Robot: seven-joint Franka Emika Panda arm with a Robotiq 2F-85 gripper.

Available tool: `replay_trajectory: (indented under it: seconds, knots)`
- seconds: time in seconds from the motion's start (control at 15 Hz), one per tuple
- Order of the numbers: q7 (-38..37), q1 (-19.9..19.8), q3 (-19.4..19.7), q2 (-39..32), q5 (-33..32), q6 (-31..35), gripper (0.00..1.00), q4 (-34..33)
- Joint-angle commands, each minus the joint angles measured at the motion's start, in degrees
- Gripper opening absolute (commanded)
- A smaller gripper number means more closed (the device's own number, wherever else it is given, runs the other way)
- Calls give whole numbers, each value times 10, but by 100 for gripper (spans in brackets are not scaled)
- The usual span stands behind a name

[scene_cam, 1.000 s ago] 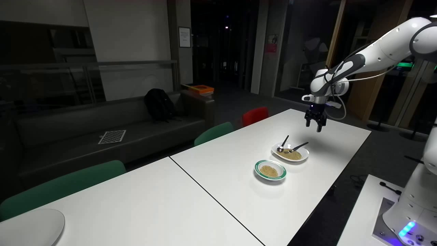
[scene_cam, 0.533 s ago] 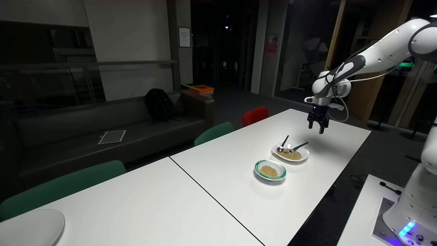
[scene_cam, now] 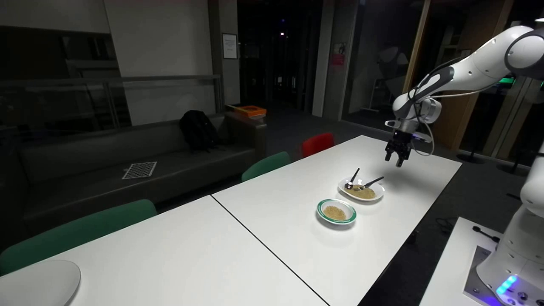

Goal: Use the fork to stir the bowl

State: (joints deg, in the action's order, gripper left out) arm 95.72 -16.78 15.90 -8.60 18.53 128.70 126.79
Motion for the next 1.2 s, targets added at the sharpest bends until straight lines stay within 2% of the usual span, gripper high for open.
replay_trajectory:
  seconds: [0.0, 0.47, 0.53, 0.6, 0.87, 1.13]
  knots:
    - [62, -23, -17, -23, 37, -35, 100, -30]
    - [153, -27, -37, -74, 31, -107, 100, -93]
    - [149, -27, -38, -77, 30, -107, 100, -99]
    - [125, -19, -37, -62, 18, -79, 100, -68]
    - [128, -21, -41, -74, 17, -81, 100, -84]
    - [160, -28, -45, -81, 23, -81, 100, -78]
